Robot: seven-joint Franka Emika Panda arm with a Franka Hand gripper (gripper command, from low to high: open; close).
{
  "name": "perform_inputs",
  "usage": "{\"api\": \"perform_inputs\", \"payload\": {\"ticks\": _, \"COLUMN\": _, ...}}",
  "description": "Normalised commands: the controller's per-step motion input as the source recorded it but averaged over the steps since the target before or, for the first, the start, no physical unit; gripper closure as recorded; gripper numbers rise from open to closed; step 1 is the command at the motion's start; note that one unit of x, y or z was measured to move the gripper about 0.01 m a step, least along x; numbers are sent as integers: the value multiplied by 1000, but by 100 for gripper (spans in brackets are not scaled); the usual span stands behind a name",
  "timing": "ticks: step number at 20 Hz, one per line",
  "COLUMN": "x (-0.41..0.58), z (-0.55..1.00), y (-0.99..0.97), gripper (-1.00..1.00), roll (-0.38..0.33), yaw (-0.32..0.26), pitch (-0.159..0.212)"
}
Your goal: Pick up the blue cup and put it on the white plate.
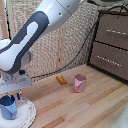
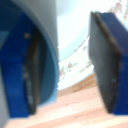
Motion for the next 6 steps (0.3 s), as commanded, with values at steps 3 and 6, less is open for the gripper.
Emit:
{"api": "perform_inputs", "payload": {"ticks": 3, "x": 112, "z": 516, "y": -461, "gripper": -100, "roll": -1, "yaw": 137, "pitch": -233}}
{"api": "perform_inputs", "payload": {"ticks": 6, "x": 220, "z": 429, "y": -456, "gripper": -100, "roll": -7, "yaw": 135, "pitch": -254}}
